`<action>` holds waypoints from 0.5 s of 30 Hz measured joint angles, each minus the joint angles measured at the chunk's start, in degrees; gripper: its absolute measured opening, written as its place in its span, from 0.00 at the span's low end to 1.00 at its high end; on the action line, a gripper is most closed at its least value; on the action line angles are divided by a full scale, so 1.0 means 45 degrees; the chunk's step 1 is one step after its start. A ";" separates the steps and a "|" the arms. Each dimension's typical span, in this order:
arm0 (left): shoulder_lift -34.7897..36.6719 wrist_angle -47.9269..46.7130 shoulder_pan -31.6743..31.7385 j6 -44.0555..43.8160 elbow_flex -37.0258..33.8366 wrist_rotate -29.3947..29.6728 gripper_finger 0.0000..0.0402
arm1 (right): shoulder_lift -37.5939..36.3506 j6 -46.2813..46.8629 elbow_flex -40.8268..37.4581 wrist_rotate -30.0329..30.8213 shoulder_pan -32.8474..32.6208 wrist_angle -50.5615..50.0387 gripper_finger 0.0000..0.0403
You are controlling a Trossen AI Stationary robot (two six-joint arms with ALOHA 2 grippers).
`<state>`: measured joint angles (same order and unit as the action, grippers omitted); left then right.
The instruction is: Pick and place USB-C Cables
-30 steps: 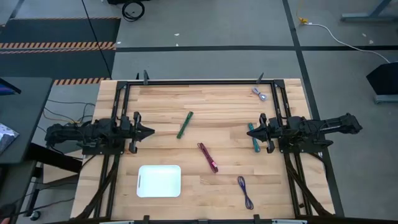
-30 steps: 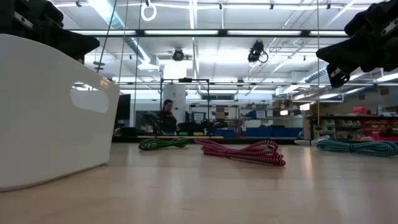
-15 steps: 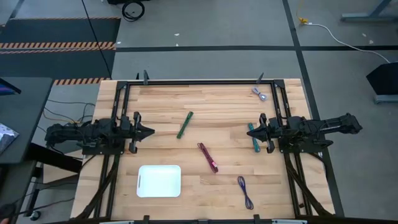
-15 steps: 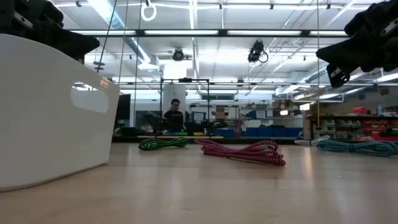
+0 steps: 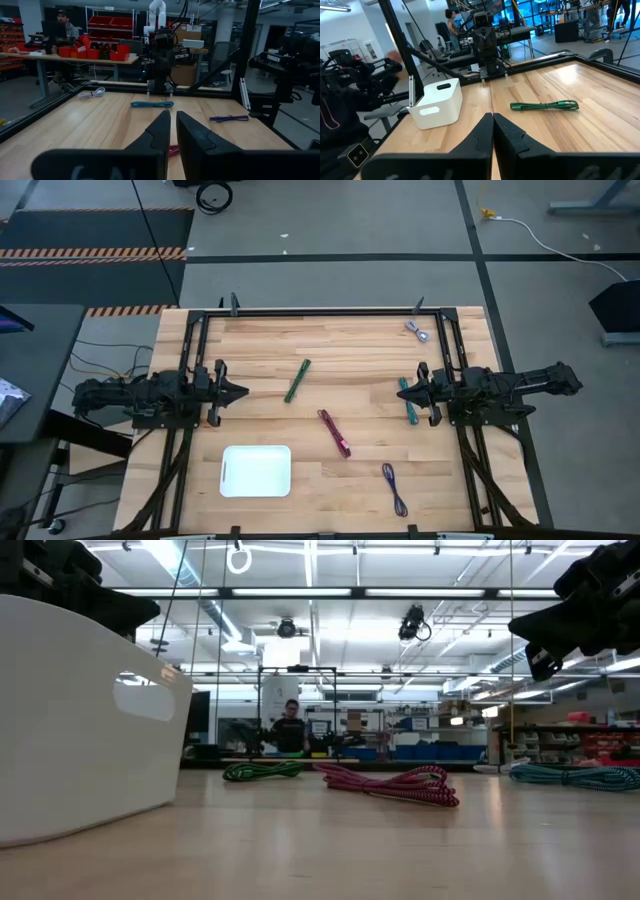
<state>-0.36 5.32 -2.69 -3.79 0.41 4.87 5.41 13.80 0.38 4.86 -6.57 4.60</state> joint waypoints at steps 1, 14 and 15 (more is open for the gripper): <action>0.0002 -0.0004 0.0000 0.0000 0.0002 -0.0001 0.10 | -0.0004 0.0002 0.0000 0.0000 0.0000 0.0005 0.04; 0.0001 -0.0001 0.0001 0.0000 0.0001 -0.0001 0.10 | 0.0000 -0.0293 0.0000 0.0035 0.0005 0.0102 0.04; 0.0004 -0.0004 0.0002 0.0000 0.0004 -0.0001 0.10 | 0.0000 -0.0454 0.0000 0.0124 0.0000 0.0256 0.04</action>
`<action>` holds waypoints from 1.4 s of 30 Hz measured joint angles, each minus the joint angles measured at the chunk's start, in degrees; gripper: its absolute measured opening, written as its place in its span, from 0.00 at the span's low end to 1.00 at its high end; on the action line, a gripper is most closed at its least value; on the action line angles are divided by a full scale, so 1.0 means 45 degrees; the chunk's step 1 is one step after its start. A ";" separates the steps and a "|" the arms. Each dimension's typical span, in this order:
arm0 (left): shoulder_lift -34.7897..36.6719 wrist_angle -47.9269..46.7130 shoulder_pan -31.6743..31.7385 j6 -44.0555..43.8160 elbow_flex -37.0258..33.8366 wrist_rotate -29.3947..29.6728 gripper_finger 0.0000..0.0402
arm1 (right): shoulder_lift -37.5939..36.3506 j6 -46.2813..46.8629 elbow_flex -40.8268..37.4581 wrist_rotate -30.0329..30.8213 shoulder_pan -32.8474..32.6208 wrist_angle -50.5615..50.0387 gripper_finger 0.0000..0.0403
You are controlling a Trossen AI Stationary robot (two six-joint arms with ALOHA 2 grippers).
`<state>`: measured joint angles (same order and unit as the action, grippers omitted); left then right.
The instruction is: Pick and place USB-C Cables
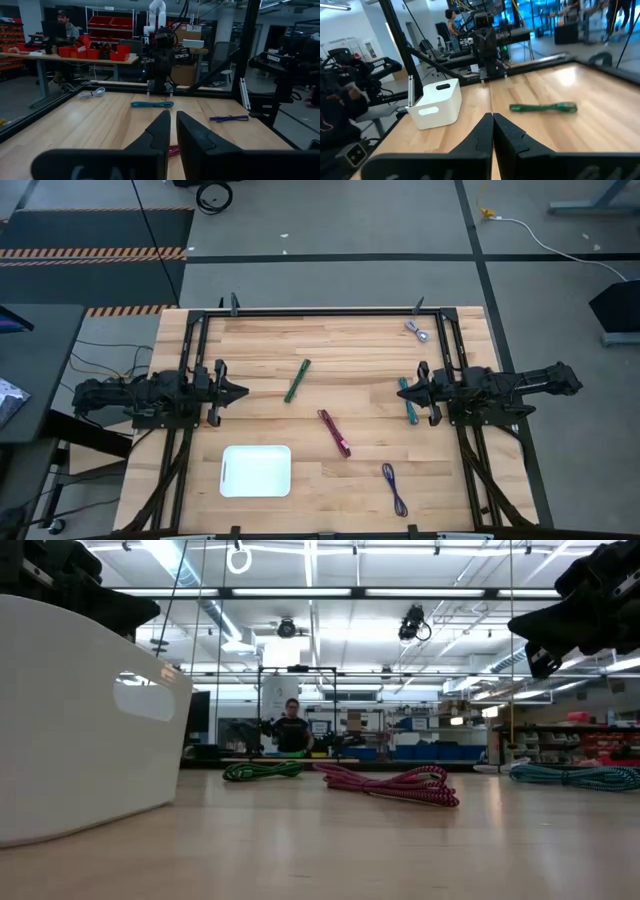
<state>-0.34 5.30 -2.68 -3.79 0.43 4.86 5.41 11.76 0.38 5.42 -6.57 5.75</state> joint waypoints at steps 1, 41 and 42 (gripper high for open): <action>-0.0004 0.0001 -0.0003 0.0006 -0.0005 0.0004 0.10 | 0.0000 -0.0015 0.0000 0.0070 0.0000 0.0192 0.04; -0.0031 0.4189 -0.0008 0.2300 0.0230 -0.0385 0.10 | 0.1904 -0.5561 0.1319 0.6315 0.0193 0.3733 0.40; -0.0120 0.4023 -0.0008 0.2656 0.0437 0.0007 0.11 | 0.2210 -0.5630 0.1569 0.6511 0.0194 0.3728 0.43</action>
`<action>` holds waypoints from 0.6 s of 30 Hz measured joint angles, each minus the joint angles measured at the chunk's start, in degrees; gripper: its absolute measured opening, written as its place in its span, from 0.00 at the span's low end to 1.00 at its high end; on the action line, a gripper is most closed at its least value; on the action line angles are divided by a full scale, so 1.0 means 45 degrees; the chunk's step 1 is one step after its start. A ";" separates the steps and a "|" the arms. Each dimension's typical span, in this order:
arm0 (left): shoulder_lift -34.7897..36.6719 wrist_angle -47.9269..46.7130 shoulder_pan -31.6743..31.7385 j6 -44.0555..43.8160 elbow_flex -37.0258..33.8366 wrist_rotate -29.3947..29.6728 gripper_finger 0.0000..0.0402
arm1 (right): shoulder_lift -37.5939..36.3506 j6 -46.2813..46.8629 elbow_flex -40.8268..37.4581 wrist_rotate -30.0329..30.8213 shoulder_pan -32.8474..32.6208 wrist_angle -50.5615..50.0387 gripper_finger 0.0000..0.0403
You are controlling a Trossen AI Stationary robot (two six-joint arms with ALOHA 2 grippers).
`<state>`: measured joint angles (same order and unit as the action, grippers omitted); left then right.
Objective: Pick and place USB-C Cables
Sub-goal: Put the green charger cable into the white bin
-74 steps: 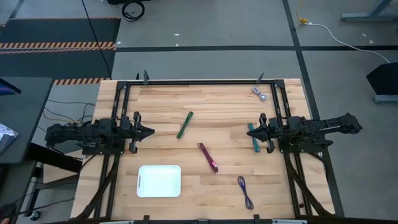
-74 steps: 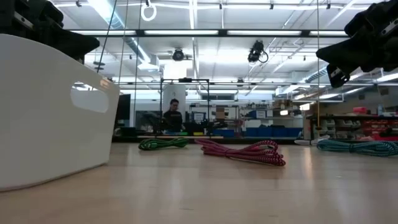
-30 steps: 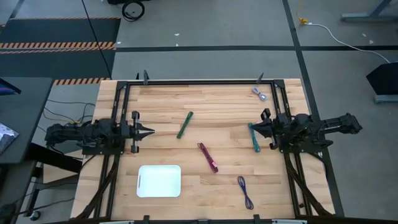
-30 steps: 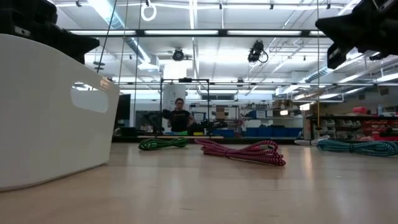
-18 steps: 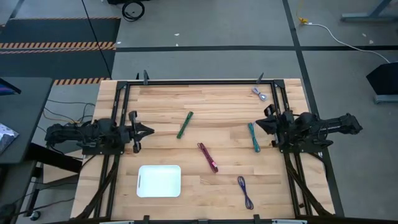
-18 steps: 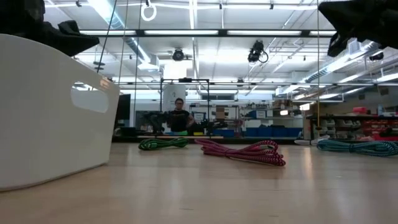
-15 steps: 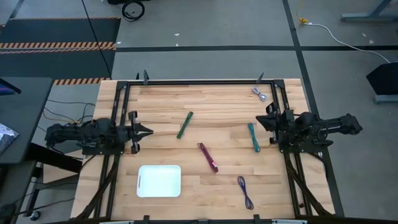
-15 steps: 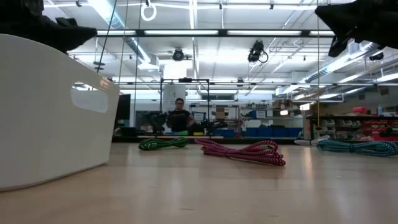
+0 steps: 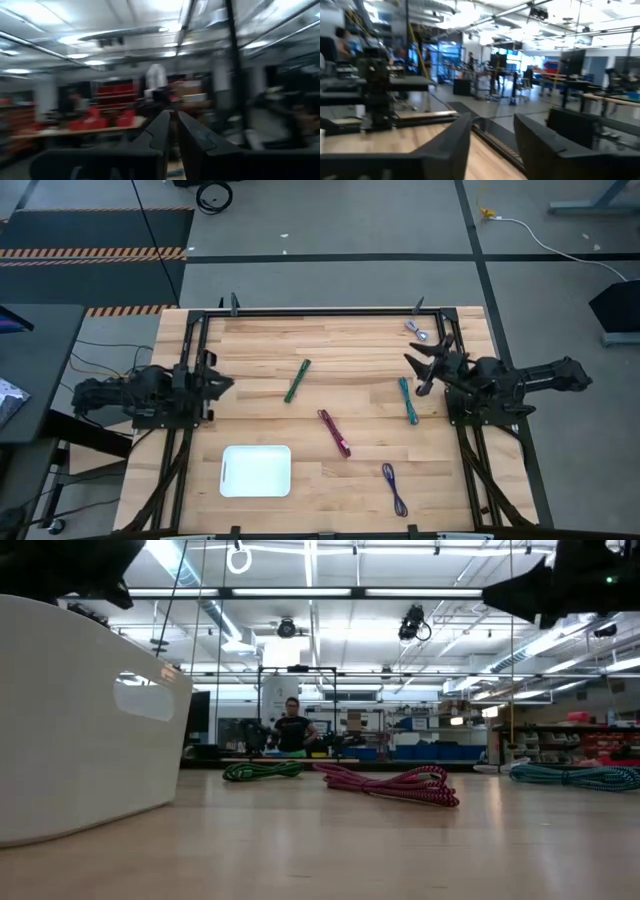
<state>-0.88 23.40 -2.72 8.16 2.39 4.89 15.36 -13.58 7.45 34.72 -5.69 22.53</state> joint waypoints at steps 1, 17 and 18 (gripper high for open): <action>-0.0118 -0.0247 0.0005 0.0339 0.0290 0.0523 0.13 | 0.0329 -0.0028 0.0275 0.0142 0.0000 -0.0007 0.46; -0.7609 -0.2869 0.0699 -0.0066 0.5184 0.7702 0.71 | 0.4636 -0.0017 0.2632 0.0824 0.0024 -0.0090 0.57; -0.8256 -0.3035 0.0955 -0.0214 0.5595 0.7698 0.72 | 0.4845 -0.0015 0.2685 0.0971 0.0024 -0.0099 0.57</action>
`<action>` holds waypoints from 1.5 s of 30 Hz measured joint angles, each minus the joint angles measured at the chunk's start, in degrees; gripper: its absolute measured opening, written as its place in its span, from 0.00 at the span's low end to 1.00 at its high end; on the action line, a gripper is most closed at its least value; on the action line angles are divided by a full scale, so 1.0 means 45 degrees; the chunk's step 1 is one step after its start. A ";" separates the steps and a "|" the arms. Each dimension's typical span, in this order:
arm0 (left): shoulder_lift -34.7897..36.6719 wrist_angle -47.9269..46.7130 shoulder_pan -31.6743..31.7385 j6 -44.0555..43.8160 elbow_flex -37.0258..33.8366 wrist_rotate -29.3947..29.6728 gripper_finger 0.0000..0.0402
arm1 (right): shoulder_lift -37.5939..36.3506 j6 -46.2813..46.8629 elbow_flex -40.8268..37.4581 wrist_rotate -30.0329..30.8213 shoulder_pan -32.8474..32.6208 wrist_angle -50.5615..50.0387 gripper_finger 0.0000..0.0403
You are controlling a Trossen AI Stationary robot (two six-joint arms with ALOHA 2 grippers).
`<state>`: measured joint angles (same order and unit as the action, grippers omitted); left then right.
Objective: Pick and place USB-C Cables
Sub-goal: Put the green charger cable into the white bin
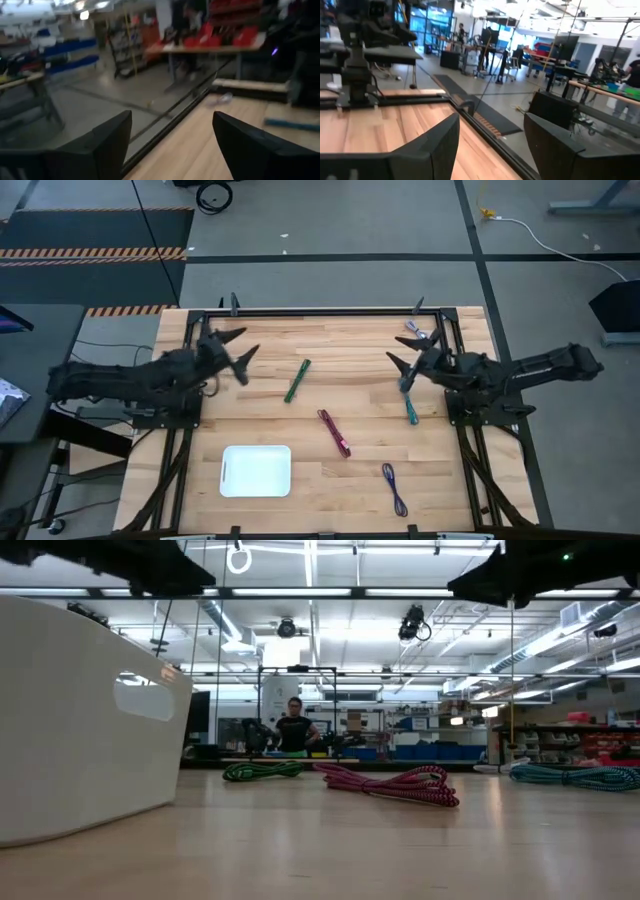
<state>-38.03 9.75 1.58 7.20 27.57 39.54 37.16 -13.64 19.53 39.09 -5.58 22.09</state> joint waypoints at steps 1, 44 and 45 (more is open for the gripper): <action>-0.0622 -0.0261 0.0270 -0.0176 0.0451 -0.0088 0.72 | 0.0193 -0.0005 0.0062 0.0177 -0.0001 0.0003 0.57; -1.3852 -0.8734 0.3805 -0.6013 0.8666 -0.7959 0.72 | 0.2159 -0.1364 0.0928 0.1530 -0.1005 -0.1453 0.57; -1.4060 -0.8857 0.3810 -0.6100 0.8666 -0.7964 0.72 | 0.2158 -0.1455 0.0928 0.1530 -0.1005 -0.1444 0.57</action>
<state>-101.30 -30.11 18.72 -20.25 66.57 3.70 46.87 -20.19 23.70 45.98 -10.11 15.59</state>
